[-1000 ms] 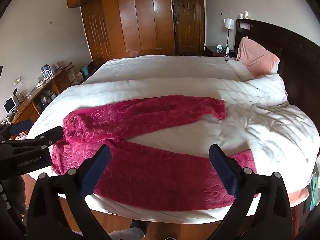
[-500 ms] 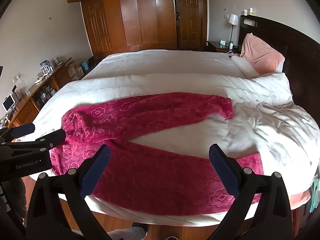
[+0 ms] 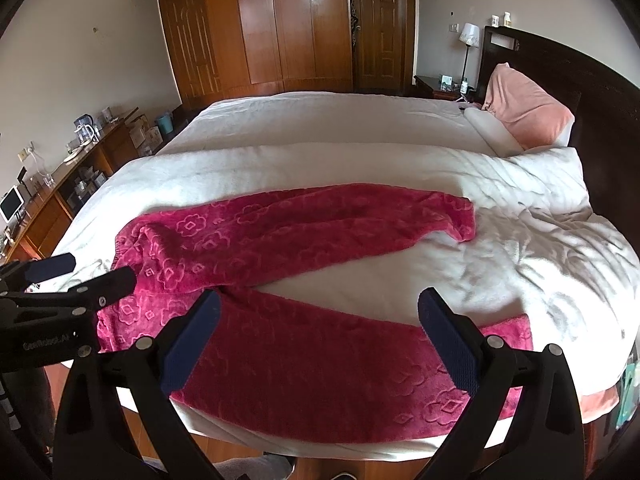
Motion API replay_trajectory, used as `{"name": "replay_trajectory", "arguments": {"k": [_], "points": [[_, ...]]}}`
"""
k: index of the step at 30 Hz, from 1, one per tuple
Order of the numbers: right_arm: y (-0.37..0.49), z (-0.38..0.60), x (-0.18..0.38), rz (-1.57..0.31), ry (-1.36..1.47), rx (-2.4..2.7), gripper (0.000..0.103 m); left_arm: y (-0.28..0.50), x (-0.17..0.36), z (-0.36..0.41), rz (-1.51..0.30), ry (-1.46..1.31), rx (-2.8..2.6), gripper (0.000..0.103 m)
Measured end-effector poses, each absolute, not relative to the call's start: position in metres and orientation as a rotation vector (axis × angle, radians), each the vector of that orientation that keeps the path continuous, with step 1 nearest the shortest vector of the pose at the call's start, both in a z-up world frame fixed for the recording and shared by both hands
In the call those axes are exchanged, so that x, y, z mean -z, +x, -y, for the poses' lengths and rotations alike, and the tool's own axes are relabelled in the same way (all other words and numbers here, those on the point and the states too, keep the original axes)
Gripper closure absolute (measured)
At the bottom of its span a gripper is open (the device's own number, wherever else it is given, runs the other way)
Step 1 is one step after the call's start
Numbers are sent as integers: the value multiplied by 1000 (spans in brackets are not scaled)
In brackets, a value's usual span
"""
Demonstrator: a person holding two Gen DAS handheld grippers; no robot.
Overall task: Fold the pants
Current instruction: 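Move both grippers over the magenta pants toward the leg cuffs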
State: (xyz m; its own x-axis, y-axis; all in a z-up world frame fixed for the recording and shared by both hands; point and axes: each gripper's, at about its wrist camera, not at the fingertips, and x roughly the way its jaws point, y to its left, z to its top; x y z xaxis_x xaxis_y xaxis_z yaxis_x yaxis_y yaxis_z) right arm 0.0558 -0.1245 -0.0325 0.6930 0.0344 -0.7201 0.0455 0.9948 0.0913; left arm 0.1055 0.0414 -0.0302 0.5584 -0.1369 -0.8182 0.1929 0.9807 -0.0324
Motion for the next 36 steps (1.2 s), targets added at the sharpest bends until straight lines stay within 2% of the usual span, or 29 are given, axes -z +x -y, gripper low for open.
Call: {"name": "replay_trajectory", "arguments": {"k": [21,36], "points": [[107,79,46,-868,105,44,3,156,52,-85,-1048,64,239,5],[121,93,61,-929,127,136,3,183,64,-75,-1063,119,232,5]]}}
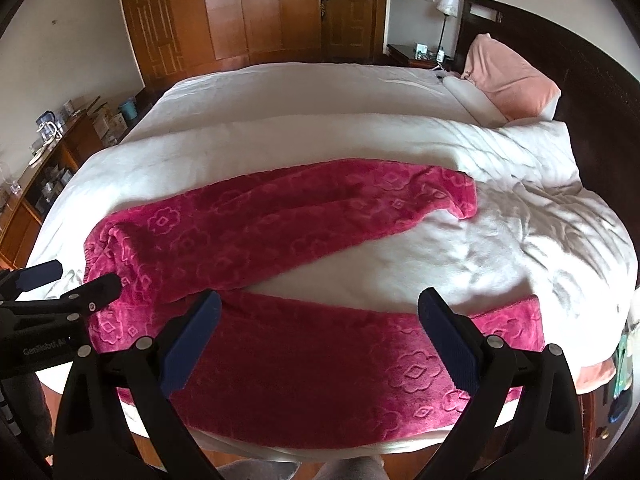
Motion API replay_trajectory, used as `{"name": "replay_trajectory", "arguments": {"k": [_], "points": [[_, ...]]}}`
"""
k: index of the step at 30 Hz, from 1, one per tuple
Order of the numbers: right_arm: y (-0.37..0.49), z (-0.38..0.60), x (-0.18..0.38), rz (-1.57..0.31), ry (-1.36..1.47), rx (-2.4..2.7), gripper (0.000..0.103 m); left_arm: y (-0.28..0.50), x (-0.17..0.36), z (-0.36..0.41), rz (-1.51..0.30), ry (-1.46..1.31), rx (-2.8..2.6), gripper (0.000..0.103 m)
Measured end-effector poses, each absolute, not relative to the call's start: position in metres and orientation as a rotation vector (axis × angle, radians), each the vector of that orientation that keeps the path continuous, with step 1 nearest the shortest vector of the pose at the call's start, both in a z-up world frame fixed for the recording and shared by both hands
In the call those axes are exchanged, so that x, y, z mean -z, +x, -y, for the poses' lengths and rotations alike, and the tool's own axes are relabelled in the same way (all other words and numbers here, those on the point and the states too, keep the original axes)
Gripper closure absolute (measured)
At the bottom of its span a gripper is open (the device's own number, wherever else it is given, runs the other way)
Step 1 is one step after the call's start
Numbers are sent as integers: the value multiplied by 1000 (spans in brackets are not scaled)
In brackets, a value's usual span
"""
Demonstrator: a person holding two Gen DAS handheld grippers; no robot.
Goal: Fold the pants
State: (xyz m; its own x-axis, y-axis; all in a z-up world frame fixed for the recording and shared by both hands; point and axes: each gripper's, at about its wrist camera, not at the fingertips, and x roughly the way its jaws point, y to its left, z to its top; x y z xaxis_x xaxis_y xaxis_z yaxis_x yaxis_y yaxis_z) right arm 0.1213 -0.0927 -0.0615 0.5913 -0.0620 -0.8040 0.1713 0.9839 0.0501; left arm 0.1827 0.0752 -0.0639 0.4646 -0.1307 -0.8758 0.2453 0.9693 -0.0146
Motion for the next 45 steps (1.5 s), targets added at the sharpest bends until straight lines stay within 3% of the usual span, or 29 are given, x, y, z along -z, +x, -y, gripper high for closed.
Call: {"name": "replay_trajectory", "arguments": {"k": [21,34,45], "points": [[214,146,75,-945,144,13,3,238,62,-39,-1065,155,10,5],[271,290,122,-985,230,191,3,300,88,42,-1126,192,-25,5],[325,453,182,-1032,399,355,3,357,159,110,-1229,176,37,5]]}}
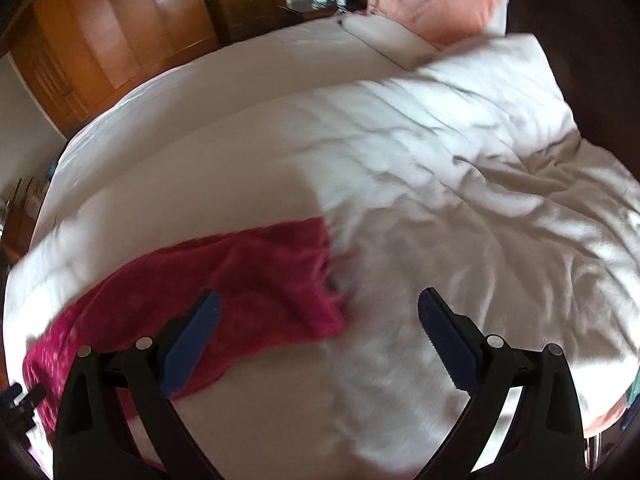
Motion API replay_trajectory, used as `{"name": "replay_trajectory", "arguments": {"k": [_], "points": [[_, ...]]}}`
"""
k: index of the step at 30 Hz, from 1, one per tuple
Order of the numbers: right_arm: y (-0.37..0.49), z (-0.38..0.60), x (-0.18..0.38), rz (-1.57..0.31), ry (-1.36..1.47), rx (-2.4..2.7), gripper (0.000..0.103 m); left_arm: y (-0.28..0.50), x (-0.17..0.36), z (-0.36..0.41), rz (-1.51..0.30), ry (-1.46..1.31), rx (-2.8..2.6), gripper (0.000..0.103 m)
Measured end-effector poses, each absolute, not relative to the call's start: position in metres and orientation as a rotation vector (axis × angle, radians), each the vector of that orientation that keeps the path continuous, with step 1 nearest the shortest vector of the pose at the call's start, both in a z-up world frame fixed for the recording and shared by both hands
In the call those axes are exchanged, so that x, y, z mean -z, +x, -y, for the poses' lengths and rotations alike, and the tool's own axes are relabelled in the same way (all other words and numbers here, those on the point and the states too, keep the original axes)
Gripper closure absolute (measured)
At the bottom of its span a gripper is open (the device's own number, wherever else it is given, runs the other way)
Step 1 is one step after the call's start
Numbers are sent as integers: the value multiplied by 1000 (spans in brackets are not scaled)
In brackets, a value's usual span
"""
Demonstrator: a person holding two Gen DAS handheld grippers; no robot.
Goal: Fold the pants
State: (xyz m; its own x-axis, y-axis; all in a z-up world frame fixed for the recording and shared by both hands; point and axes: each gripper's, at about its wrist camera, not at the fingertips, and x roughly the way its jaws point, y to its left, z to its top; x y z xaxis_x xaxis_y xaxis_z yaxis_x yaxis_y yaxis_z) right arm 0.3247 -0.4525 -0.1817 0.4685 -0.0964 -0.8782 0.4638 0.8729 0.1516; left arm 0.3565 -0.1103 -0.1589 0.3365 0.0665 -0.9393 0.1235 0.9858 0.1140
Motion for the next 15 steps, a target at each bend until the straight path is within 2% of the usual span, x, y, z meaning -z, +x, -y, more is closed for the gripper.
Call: {"name": "replay_trajectory", "arguments": {"k": [9,11,13,15], "points": [[387,499,240,-1111,579,239,5,376,199,133,-1309,169,29,5],[403,502,260,-1147,588,226,12,379,202,135,-1315,174,13,5],[414,504,275,-1183,612,215,25,381,204,137,-1319,178,0,5],[421,504,291,-1219,648,192,32,384,203,139,-1320,176,-10,5]]}}
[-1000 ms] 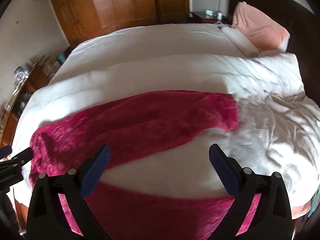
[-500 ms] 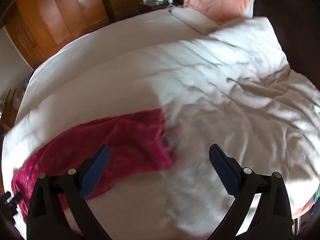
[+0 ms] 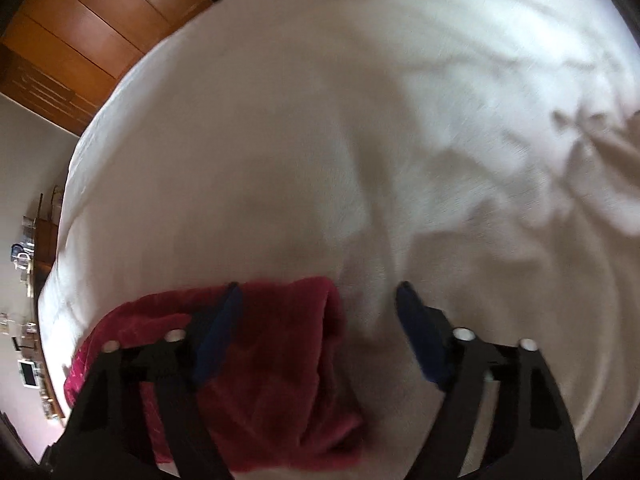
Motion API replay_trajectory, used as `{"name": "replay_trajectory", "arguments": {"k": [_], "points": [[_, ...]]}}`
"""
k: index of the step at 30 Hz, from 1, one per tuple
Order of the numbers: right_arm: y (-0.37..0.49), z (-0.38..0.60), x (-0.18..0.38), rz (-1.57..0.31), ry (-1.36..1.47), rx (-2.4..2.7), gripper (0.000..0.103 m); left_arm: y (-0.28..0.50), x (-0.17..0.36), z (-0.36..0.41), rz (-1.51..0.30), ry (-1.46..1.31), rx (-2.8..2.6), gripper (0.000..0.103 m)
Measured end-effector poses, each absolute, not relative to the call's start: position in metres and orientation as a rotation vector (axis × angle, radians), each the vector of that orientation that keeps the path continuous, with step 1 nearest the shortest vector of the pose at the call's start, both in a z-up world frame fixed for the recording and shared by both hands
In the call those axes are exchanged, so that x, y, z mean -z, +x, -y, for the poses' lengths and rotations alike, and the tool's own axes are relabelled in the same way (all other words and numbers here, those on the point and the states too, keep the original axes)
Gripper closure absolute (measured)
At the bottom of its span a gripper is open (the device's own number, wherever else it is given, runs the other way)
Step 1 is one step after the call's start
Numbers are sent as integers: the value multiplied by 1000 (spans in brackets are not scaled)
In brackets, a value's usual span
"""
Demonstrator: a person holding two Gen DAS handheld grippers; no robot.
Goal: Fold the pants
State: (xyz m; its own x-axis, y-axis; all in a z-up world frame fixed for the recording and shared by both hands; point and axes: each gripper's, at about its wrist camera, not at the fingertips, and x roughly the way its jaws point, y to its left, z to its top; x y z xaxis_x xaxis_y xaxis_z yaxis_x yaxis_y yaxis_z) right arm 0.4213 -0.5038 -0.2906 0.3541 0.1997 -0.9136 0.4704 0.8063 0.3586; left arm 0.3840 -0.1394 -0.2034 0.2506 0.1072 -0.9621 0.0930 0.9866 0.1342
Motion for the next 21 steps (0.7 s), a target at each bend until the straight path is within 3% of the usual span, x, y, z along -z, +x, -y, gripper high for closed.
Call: {"name": "replay_trajectory", "arguments": {"k": [2,5,6,7,17,21], "points": [[424,503,298,-1228,662,177,40,386,202,142,-1316,174,-15,5],[427,497,300,-1228,626,160,69,390,198,145,-1308,170,-19,5],[427,496,299,-1225,627,148,83,390,197,146,-1305,172,-21,5],[428,495,297,-1223,618,144,89,391,196,147,-1301,174,-22,5],[455,494,233,-1043,476,124,93,394,182,150,-1259,176,-36,5],[473,483,246,-1066,365,147,93,395,178,145,-1246,174,-52,5]]}}
